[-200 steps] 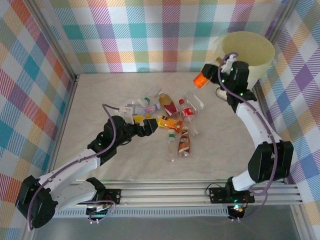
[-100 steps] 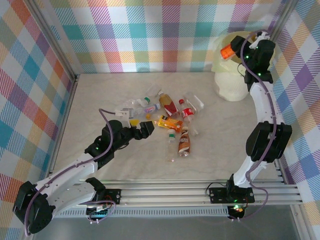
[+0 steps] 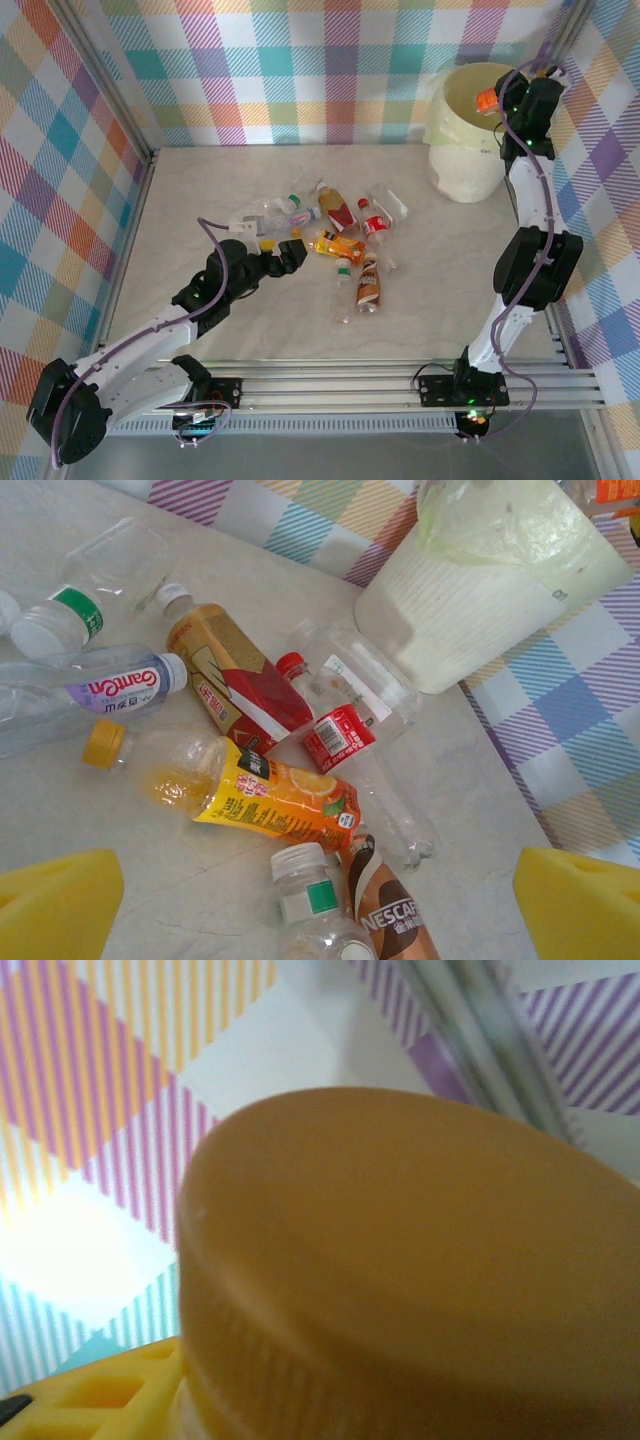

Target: Put the plastic bottles in the bin

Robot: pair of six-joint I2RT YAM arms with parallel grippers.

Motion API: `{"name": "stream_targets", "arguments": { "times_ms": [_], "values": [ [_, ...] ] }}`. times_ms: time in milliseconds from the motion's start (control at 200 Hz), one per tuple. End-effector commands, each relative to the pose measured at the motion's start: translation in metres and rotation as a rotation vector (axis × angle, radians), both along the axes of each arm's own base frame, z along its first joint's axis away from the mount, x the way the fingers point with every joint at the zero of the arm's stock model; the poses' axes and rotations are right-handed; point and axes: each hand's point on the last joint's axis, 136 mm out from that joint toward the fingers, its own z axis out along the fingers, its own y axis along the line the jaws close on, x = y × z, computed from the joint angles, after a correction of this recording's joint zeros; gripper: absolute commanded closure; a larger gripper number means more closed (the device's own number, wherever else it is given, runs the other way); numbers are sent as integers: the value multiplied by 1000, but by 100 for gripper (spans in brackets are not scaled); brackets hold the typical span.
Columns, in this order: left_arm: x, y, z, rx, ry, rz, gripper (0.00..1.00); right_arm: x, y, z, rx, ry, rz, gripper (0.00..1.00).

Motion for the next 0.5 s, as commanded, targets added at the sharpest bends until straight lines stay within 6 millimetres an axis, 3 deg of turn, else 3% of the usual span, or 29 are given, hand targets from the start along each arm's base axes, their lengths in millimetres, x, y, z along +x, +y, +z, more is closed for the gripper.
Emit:
{"name": "stream_targets", "arguments": {
  "times_ms": [0,135,495],
  "values": [
    [2,5,-8,-5,35,35,0,-1,-18,6,8,-12,-114,53],
    [2,7,-18,24,71,44,0,1,-26,-6,11,14,-159,48],
    [5,16,-24,51,79,92,0,3,-17,-12,-44,99,-113,27]
  ]
}}
